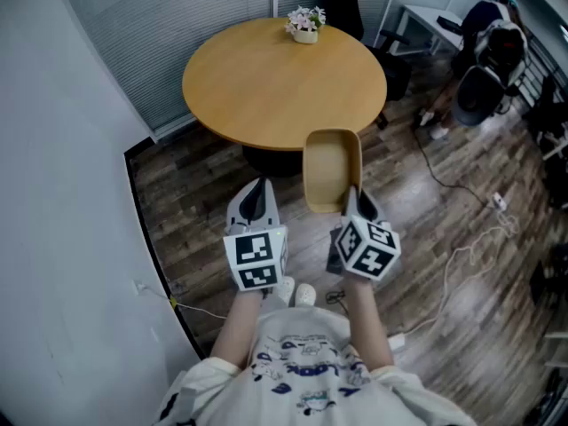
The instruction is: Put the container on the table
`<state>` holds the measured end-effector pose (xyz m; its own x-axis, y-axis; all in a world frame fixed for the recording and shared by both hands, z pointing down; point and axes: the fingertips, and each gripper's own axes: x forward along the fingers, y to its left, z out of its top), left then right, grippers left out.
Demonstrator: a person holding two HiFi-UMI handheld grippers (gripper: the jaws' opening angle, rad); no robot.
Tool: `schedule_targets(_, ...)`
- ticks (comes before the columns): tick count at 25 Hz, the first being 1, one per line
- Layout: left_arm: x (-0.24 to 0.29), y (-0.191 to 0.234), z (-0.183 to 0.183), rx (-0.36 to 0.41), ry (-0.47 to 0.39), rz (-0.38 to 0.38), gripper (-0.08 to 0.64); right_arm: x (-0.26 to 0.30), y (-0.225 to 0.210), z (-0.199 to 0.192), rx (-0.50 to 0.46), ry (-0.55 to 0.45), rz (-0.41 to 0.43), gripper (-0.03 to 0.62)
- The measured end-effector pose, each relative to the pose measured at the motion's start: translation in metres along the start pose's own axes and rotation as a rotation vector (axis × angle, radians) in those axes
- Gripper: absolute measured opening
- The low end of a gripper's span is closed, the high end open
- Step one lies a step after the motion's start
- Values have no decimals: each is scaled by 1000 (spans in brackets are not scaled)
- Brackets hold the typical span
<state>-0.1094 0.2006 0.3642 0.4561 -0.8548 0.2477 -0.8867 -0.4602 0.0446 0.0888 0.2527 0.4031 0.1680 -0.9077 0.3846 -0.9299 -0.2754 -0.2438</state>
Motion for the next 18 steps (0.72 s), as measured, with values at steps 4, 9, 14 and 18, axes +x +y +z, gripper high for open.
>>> schedule_targets(4, 3, -1, 1, 1, -1, -1, 3, 2, -1, 2, 1, -5, 2, 18)
schedule_targets(9, 7, -1, 1, 1, -3, 1, 3, 6, -5, 1, 4, -2, 1, 18)
schedule_targets(14, 15, 8, 2, -4, -5, 8, 3, 16, -4, 5, 9, -10, -2, 18)
schedule_targets(18, 26, 17, 6, -8, -11, 13, 3, 28, -4, 10, 20, -17, -15, 18)
